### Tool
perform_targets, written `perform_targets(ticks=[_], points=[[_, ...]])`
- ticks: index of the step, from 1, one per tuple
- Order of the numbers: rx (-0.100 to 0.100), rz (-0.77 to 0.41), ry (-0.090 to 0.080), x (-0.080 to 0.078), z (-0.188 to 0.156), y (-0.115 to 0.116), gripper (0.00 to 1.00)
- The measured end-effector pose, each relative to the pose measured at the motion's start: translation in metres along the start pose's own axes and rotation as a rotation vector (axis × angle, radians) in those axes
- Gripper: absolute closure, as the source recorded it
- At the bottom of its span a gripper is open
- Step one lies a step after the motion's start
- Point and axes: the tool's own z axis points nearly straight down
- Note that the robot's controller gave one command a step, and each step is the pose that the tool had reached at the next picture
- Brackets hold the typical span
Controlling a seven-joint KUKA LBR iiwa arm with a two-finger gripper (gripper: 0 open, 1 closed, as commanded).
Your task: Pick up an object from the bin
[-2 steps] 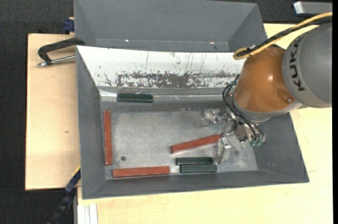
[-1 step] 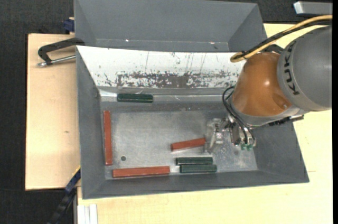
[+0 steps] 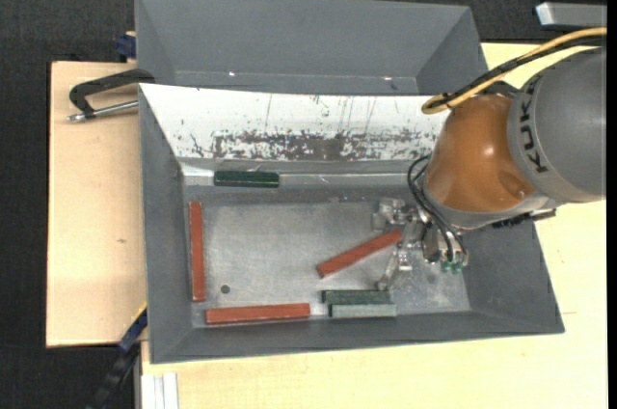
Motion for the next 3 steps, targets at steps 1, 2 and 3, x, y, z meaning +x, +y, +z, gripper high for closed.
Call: perform_targets(ticks=[1, 2, 3], points=[[0.001, 0.000, 0.011, 0.003, 0.003, 0.000, 1.00], [0.001, 0.000, 0.011, 0.004, 0.003, 0.000, 1.00], [0.000, -0.019, 0.006, -0.020, -0.161, 0.003, 1.00]])
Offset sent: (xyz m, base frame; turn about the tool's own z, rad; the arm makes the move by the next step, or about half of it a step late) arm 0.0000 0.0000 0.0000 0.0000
